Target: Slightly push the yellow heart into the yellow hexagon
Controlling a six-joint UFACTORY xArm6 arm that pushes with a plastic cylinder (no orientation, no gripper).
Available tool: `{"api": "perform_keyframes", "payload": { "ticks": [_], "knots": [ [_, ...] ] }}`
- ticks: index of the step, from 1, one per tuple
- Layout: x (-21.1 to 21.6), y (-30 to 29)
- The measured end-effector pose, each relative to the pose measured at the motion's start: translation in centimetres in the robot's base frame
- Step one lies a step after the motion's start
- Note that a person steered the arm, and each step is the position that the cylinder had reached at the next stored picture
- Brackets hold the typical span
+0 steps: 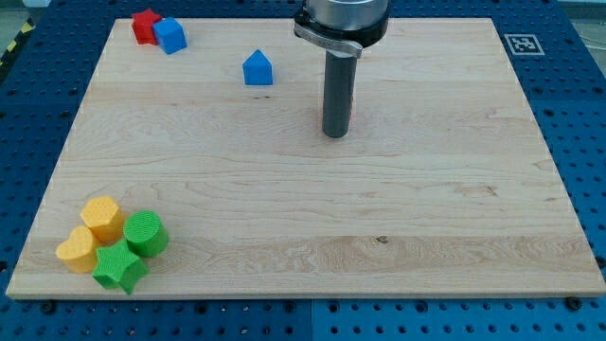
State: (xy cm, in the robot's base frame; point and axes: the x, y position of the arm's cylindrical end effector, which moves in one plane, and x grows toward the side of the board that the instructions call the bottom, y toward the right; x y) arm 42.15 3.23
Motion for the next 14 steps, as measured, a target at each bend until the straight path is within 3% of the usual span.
{"api": "perform_keyframes", "payload": {
  "ticks": [3,8,13,14],
  "knots": [
    [0.4,-7.1],
    [1.4,-12.2],
    [12.7,-7.5],
    [10.8,-8.9]
  ]
}}
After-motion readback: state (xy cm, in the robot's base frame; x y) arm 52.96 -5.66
